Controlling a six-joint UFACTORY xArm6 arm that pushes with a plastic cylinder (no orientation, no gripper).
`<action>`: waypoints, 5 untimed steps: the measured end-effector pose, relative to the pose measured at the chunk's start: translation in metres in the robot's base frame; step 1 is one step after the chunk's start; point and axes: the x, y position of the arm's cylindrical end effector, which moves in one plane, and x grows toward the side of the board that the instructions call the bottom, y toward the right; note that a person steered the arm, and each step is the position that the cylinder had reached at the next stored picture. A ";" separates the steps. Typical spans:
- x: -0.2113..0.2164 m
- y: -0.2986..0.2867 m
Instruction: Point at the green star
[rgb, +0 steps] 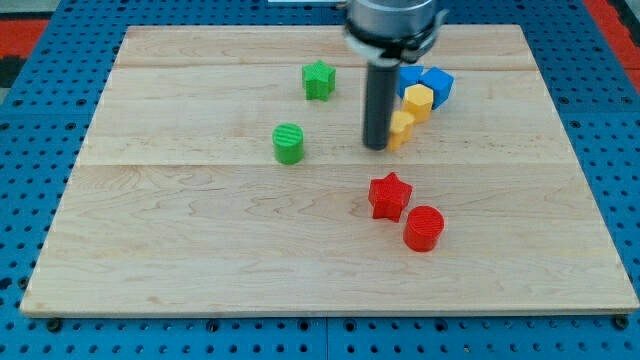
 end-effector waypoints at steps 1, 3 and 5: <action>-0.002 0.024; 0.015 -0.057; 0.017 -0.079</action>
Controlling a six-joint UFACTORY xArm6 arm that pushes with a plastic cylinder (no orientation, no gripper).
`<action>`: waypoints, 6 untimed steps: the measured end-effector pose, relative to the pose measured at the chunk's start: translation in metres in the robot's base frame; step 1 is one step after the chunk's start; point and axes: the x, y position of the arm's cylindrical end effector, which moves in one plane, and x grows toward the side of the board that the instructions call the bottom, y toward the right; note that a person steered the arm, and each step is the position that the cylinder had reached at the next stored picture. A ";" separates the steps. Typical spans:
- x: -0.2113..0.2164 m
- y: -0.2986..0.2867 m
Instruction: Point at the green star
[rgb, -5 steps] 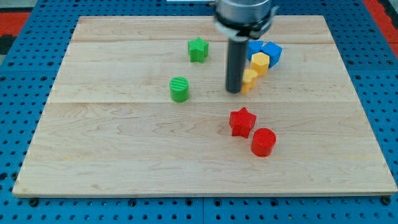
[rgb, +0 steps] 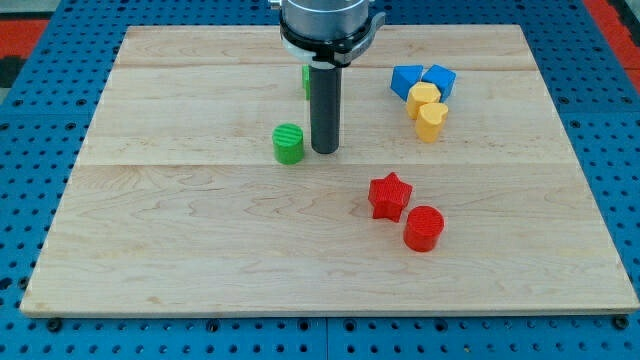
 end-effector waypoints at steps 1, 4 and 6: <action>0.000 0.000; -0.075 0.042; -0.149 -0.003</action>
